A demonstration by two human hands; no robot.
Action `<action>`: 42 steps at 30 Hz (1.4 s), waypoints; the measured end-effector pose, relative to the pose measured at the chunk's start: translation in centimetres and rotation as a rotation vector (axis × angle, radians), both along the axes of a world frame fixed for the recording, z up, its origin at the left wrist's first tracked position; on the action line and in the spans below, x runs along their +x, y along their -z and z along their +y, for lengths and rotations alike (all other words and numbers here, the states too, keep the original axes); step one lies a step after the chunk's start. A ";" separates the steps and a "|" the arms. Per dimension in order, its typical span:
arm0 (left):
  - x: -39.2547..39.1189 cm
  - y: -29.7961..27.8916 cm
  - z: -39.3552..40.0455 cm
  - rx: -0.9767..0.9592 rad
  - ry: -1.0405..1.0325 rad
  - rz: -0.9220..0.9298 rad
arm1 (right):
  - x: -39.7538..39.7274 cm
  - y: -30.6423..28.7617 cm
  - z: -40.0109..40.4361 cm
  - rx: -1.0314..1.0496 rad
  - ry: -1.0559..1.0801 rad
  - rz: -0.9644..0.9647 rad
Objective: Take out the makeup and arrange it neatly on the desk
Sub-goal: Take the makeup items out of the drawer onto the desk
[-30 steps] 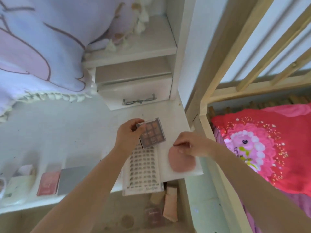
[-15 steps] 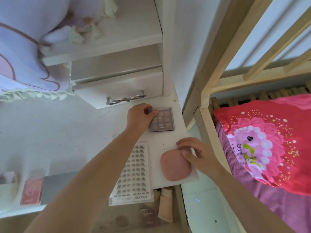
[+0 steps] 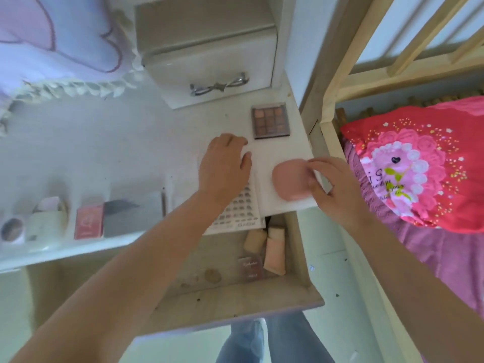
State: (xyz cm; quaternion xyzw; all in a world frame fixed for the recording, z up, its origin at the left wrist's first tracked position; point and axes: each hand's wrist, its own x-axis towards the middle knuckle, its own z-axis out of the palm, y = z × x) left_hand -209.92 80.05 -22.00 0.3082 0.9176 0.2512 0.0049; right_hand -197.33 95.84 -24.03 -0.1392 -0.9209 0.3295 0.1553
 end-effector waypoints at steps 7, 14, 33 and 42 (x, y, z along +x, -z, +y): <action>12.6 3.7 -11.2 -0.068 0.285 0.005 | 7.9 3.0 -9.6 -0.005 0.035 -0.277; 14.1 12.0 -11.7 -0.506 0.079 -0.669 | 5.9 8.9 -13.4 -0.081 0.184 -0.893; 12.3 10.7 -13.9 -0.075 -0.057 -0.810 | 7.0 8.4 -12.8 -0.211 0.380 -0.738; 10.0 0.2 -15.8 0.513 -0.285 -0.728 | 7.8 -2.3 -12.2 -0.533 0.246 -0.304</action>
